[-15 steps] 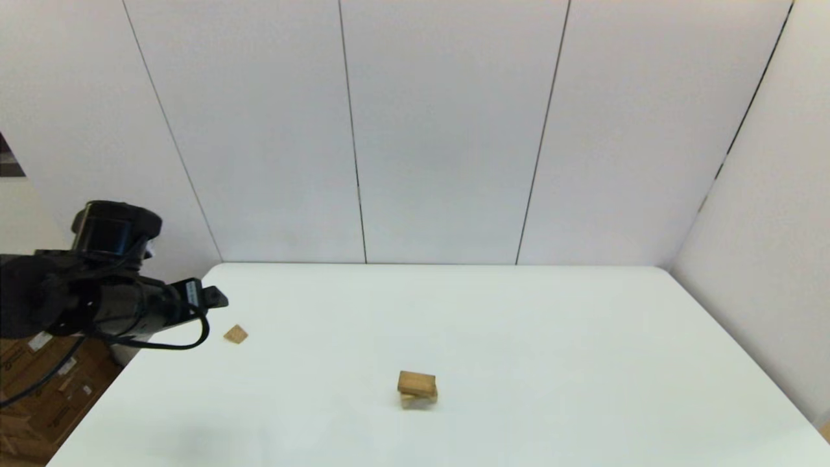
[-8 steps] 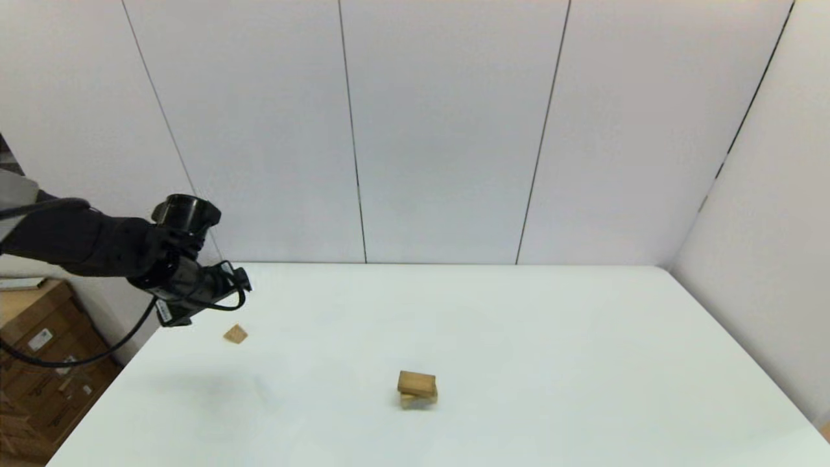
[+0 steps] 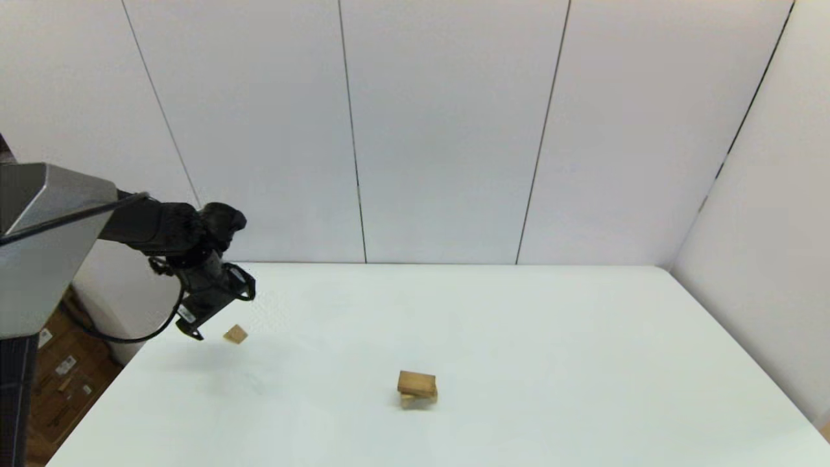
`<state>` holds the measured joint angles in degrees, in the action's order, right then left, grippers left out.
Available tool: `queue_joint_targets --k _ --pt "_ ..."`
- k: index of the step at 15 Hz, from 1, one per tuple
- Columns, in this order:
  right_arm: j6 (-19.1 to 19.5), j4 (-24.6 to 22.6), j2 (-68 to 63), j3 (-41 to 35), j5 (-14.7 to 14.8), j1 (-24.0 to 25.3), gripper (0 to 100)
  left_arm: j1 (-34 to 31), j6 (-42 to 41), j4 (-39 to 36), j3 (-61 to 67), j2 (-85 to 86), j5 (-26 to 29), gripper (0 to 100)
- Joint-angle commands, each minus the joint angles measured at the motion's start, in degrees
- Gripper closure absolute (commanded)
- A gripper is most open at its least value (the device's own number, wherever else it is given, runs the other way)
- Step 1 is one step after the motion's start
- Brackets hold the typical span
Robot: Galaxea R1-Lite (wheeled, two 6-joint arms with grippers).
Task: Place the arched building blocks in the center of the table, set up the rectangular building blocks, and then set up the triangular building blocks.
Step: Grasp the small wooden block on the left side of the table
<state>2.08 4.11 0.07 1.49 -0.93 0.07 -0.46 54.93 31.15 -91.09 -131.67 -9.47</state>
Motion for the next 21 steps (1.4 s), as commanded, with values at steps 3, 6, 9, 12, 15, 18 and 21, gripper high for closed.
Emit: queue_joint_targets --k 3,6,9,12,15,18,21 --pt "0.02 0.02 0.01 0.01 -0.04 0.01 0 -0.06 -0.17 1.99 -2.16 -5.09 -0.37 0" --pt "0.02 0.02 0.01 0.01 -0.04 0.01 0 -0.33 0.09 1.20 -3.57 -5.97 -0.46 0" --pt "0.02 0.02 -0.07 0.01 -0.04 0.01 0 -0.86 0.62 0.05 -6.73 -9.13 -0.90 0" --pt "0.02 0.02 0.01 0.01 -0.04 0.01 0 -1.29 0.62 -0.56 -7.96 -11.85 -3.45 0" --pt "0.02 0.02 -0.07 0.01 -0.04 0.01 0 -1.47 0.62 -2.41 -8.32 -13.35 -4.59 0" --pt "0.02 0.02 -0.07 0.01 -0.04 0.01 0 -1.47 0.53 -2.41 -9.02 -13.88 -4.59 0" --pt "0.02 0.02 -0.07 0.01 -0.04 0.01 0 -1.47 0.44 -2.41 -9.99 -14.49 -4.59 0"
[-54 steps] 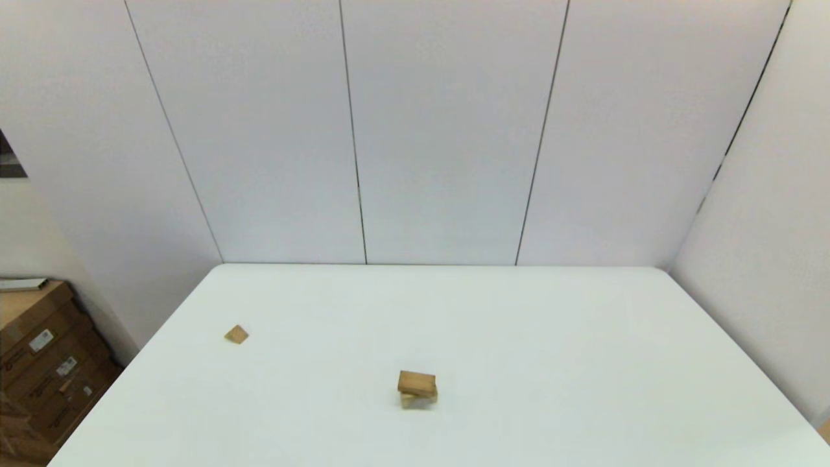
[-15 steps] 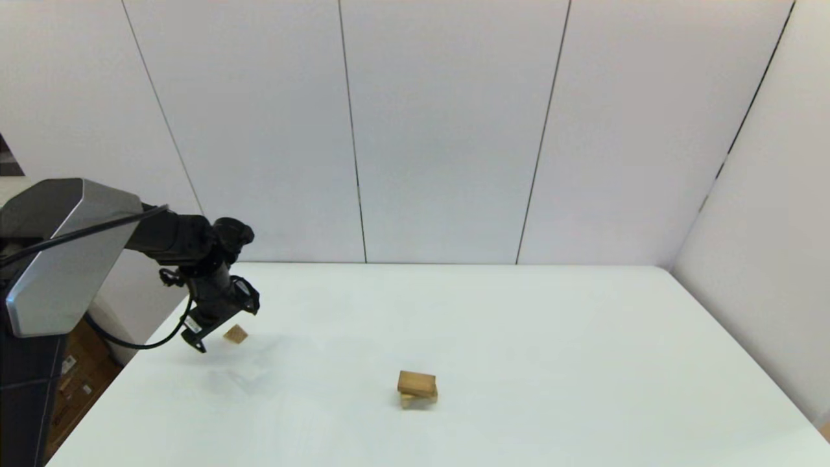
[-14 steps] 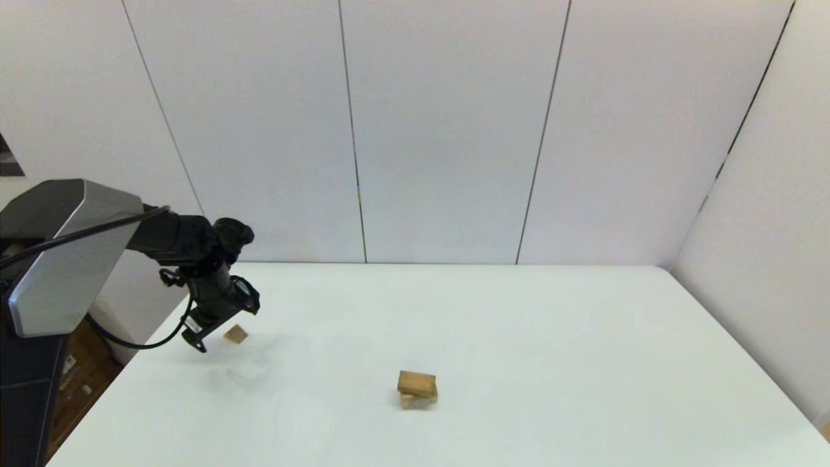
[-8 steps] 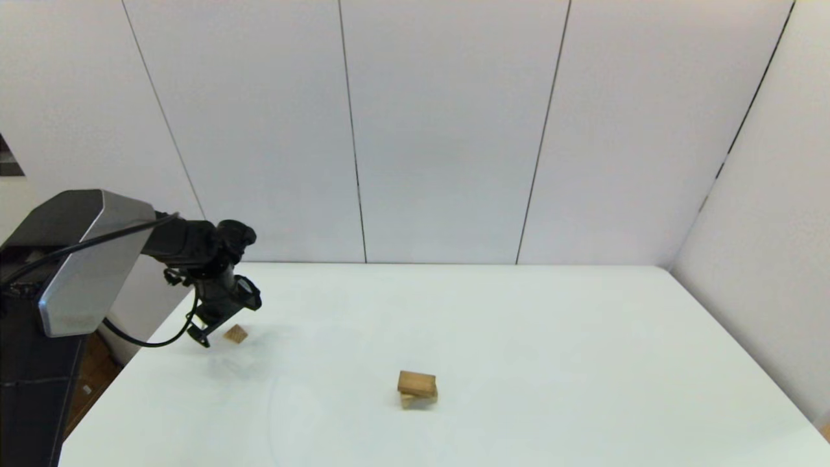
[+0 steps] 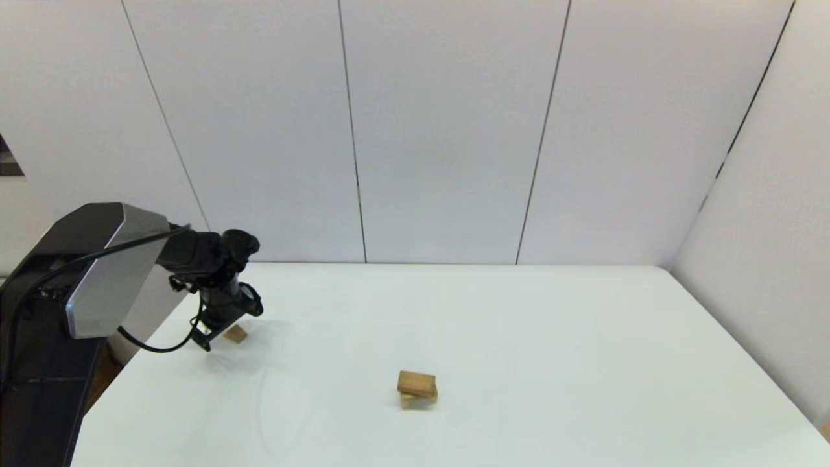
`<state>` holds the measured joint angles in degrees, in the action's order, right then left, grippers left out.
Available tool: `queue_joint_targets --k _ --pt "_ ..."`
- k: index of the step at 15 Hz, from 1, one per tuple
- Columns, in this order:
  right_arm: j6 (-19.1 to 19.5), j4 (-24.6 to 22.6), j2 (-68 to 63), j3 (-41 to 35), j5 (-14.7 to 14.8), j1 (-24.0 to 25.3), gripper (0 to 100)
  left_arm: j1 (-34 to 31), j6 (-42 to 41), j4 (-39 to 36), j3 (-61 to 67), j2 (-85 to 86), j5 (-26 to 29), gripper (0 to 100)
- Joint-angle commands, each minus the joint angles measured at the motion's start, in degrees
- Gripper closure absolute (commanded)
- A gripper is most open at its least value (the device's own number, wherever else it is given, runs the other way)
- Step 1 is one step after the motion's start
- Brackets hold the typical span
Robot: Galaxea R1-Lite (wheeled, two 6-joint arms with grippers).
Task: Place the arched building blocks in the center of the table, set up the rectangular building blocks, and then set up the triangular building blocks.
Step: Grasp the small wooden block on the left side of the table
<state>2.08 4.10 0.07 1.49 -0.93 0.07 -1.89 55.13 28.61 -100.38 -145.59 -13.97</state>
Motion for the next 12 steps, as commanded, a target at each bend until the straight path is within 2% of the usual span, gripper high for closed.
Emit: queue_joint_targets --k 1,12 --pt "0.02 0.03 -0.07 0.01 -0.04 0.01 0 0.04 0.33 0.30 -1.22 -0.75 -0.09 0" --pt "0.02 0.03 -0.07 0.01 -0.04 0.01 0 0.66 0.25 1.71 -2.10 -1.10 -0.09 0"
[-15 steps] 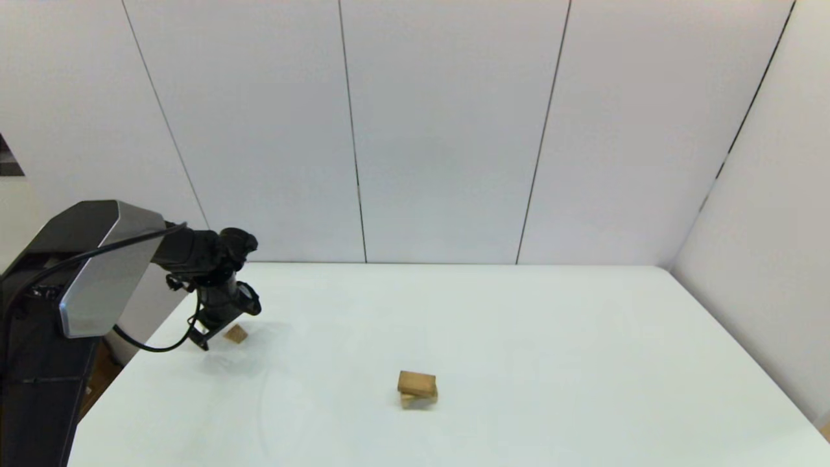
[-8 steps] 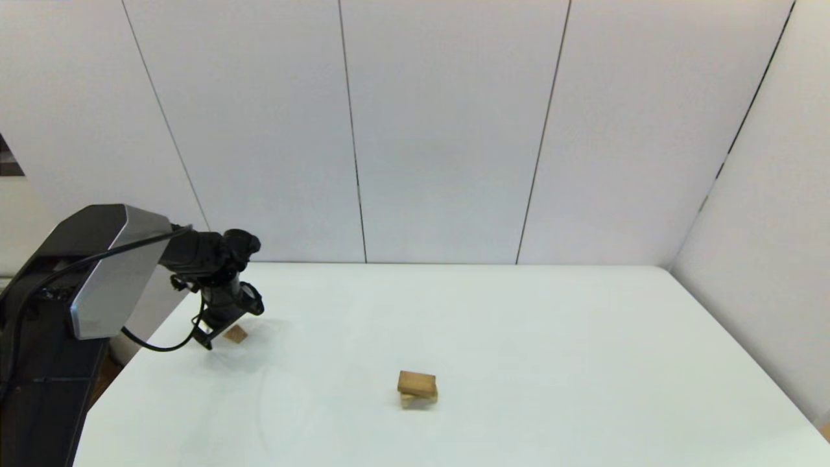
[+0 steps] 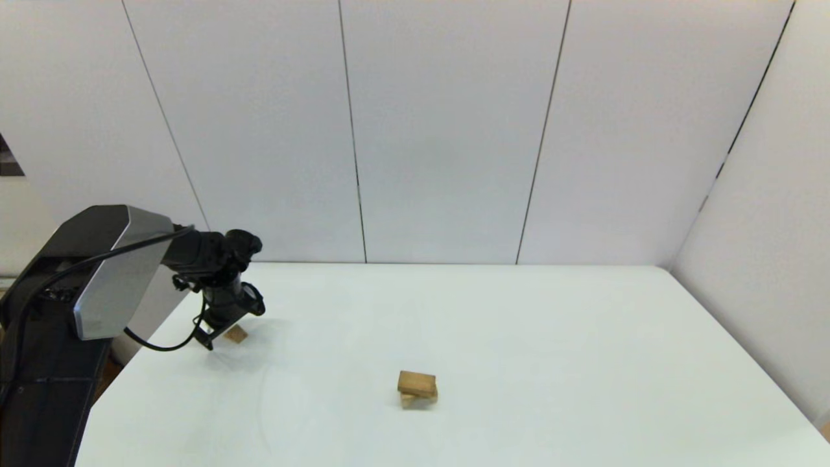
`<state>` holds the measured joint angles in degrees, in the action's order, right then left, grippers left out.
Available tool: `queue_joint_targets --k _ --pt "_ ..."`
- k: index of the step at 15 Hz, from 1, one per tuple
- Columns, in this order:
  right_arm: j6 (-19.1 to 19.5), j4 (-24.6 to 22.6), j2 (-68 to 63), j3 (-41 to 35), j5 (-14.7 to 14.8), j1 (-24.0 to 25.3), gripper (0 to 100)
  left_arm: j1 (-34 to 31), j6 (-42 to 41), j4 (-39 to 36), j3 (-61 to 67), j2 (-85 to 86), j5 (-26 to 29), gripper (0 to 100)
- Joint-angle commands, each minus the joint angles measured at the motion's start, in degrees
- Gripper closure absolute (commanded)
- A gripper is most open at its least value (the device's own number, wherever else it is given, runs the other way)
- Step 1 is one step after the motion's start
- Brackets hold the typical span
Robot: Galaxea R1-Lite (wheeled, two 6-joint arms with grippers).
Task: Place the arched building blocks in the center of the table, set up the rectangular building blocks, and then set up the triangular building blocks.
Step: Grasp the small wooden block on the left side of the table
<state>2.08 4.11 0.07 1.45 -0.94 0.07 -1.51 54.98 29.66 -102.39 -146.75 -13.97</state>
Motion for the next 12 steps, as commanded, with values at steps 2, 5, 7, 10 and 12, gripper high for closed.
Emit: queue_joint_targets --k 2,5,7,10,12 --pt "0.02 0.02 -0.07 0.04 -0.03 0.01 0 0.63 0.22 0.93 -0.09 -0.11 -0.18 0" --pt "0.02 0.02 -0.07 0.04 -0.03 0.01 0 0.63 0.13 1.01 -0.09 -0.20 -0.36 0" --pt "0.02 0.02 -0.07 0.04 -0.03 0.01 0 0.63 0.04 1.28 -0.09 -0.20 -0.36 0" --pt "0.02 0.02 -0.07 0.04 -0.03 0.01 0 0.63 0.13 1.37 -0.44 -0.29 -0.36 0" --pt "0.02 0.02 -0.07 0.04 -0.03 0.01 0 0.54 -0.05 1.37 -0.53 -0.38 -0.44 0"
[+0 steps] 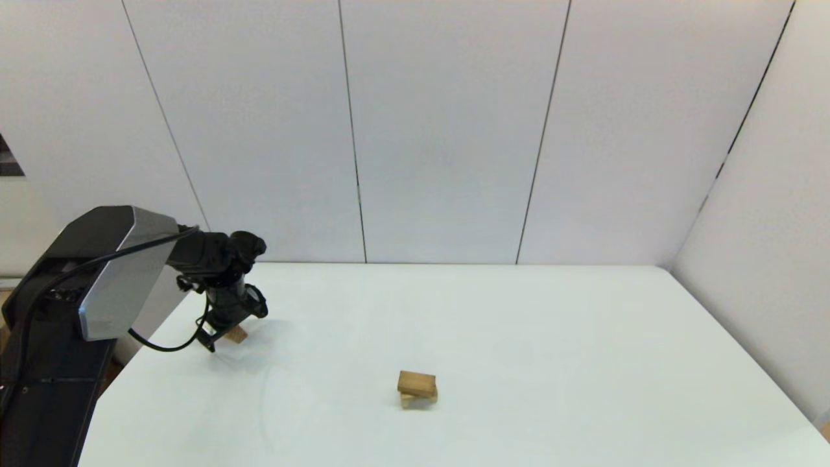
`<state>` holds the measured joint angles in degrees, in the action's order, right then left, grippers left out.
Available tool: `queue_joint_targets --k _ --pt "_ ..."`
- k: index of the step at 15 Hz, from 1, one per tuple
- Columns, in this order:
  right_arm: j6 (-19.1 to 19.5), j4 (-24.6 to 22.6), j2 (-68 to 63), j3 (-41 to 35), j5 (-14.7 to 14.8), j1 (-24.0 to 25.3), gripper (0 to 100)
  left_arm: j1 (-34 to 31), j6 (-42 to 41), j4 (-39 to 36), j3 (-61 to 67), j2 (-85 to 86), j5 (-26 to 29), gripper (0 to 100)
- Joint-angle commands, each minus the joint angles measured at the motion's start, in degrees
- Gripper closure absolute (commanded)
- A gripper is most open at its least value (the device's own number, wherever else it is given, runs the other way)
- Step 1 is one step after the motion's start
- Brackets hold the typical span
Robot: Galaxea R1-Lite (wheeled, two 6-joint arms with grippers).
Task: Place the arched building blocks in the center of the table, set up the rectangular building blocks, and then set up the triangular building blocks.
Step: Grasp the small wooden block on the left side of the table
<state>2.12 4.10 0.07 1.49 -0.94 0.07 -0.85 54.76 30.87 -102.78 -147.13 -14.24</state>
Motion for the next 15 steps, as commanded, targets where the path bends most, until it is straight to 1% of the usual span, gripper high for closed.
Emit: queue_joint_targets --k 1,9,10,15 --pt "-0.01 0.03 -0.07 0.01 -0.03 0.01 0 -0.20 0.17 0.16 -0.23 0.00 -0.18 0" --pt "-0.01 0.03 0.01 0.01 -0.03 0.01 0 -0.38 0.35 0.16 -0.49 -0.35 -0.35 0" --pt "-0.01 0.03 -0.07 0.01 -0.03 0.01 0 -0.38 0.35 0.16 -0.58 -0.35 -0.35 100" --pt "-0.01 0.03 -0.07 0.01 -0.03 0.01 0 -0.38 0.35 0.07 -0.58 -0.70 -1.23 100"
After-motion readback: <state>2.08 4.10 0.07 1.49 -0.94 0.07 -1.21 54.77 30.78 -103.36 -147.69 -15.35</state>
